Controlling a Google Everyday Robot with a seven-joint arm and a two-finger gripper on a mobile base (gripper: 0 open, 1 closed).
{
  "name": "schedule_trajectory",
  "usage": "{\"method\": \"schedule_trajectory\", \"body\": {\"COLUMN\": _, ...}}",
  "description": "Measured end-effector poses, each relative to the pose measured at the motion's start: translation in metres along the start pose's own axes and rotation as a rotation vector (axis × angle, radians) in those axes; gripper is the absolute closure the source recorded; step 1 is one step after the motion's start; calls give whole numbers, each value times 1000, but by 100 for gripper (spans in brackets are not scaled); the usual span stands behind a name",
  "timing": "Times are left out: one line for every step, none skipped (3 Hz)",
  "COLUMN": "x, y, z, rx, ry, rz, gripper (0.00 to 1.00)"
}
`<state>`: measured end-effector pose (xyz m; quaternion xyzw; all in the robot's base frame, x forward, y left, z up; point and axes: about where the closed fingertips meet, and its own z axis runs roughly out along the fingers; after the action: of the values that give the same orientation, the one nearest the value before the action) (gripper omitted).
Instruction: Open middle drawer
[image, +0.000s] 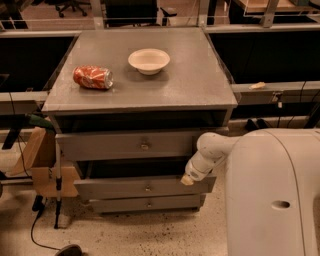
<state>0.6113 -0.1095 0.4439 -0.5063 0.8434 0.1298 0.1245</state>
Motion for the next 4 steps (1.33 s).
{"method": "schedule_trajectory", "body": {"x": 0, "y": -3, "z": -1, "rx": 0, "ry": 0, "rz": 0, "gripper": 100}}
{"method": "schedule_trajectory", "body": {"x": 0, "y": -4, "z": -1, "rx": 0, "ry": 0, "rz": 0, "gripper": 100}}
{"method": "schedule_trajectory", "body": {"x": 0, "y": -5, "z": -2, "rx": 0, "ry": 0, "rz": 0, "gripper": 100}}
{"method": "schedule_trajectory", "body": {"x": 1, "y": -4, "z": -2, "rx": -4, "ry": 8, "rz": -4, "gripper": 81}}
